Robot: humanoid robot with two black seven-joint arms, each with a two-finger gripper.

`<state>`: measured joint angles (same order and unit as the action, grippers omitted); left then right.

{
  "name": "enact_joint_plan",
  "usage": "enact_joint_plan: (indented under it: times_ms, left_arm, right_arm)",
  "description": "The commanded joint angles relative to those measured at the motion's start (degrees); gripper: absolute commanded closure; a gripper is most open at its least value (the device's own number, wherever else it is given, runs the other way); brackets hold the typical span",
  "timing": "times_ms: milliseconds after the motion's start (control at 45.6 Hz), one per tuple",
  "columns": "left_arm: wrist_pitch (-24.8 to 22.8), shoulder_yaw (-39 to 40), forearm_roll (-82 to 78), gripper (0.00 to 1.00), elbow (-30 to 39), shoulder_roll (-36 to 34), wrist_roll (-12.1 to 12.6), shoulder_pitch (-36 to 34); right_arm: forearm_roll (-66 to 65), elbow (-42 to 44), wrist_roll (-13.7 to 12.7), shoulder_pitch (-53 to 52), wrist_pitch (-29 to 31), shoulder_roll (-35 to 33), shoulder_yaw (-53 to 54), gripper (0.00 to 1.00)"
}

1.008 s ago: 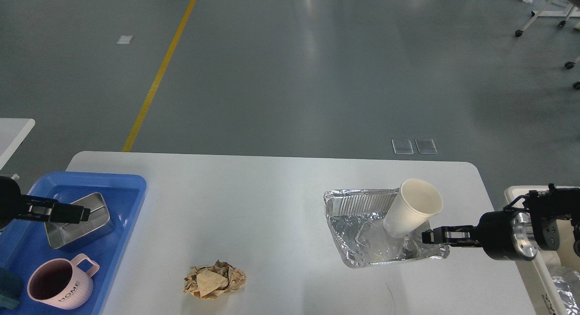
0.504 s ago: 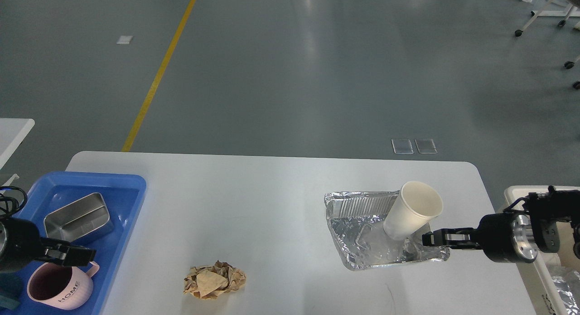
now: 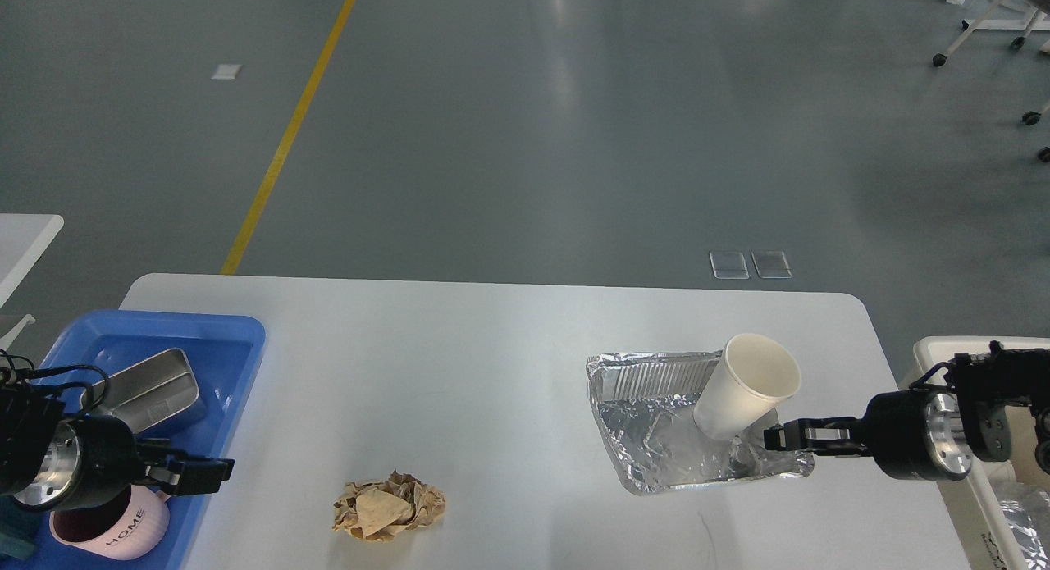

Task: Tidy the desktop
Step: 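Lower the left gripper to the crumpled brown paper and grasp it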

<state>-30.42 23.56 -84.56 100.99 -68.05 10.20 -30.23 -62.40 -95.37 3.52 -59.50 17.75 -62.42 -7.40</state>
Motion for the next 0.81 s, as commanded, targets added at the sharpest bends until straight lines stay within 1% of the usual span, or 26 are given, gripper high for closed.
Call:
enact_joint_plan:
  times_ms: [0, 110, 153, 219, 285, 329, 351, 460, 614, 789]
  left_arm:
    - [0.71, -0.36, 0.10, 0.13, -0.09, 4.32, 0.79, 0.79]
    - [0.71, -0.45, 0.19, 0.12, -0.71, 8.72, 0.96, 2.55]
    - [0.71, -0.45, 0.19, 0.12, -0.88, 10.74, 1.49, 2.99]
    - [0.80, -0.45, 0.10, 0.12, -0.97, 13.11, 3.33, 3.51]
    - [1.23, -0.45, 0.01, 0.12, -1.41, 14.78, 5.79, 4.48]
    - [2.46, -0.45, 0.01, 0.12, -1.85, 15.58, 6.93, 5.53]
    - [3.25, -0.45, 0.01, 0.12, -1.94, 15.84, 7.11, 5.88]
    - [7.29, -0.53, 0.01, 0.12, -2.99, 16.72, 7.20, 7.03]
    - [8.00, -1.06, -0.25, 0.13, -5.28, 19.62, 7.03, 8.26]
    - [9.05, -1.06, -4.20, 0.14, -8.27, 25.77, 6.76, 8.70]
  right_arm:
    - [0.00, 0.09, 0.00, 0.00, 0.00, 0.01, 0.02, 1.00]
    - [0.00, 0.01, 0.00, 0.09, 0.09, 0.01, -0.07, 1.00]
    - [0.00, 0.01, 0.00, 0.09, 0.09, -0.08, -0.07, 1.00]
    - [0.00, 0.01, 0.00, 0.09, 0.09, -0.16, -0.07, 1.00]
    - [0.00, 0.01, 0.00, 0.09, 0.18, -0.16, -0.07, 1.00]
    - [0.00, 0.01, 0.00, 0.17, 0.18, -0.16, -0.07, 1.00]
    - [0.00, 0.01, 0.00, 0.17, 0.18, -0.08, -0.07, 1.00]
    - [0.00, 0.01, 0.00, 0.35, 0.18, 0.01, -0.07, 1.00]
    - [0.00, 0.09, 0.00, 0.44, 0.18, -0.08, -0.07, 1.00]
    - [0.00, 0.01, 0.00, 0.79, 0.18, -0.16, -0.16, 1.00]
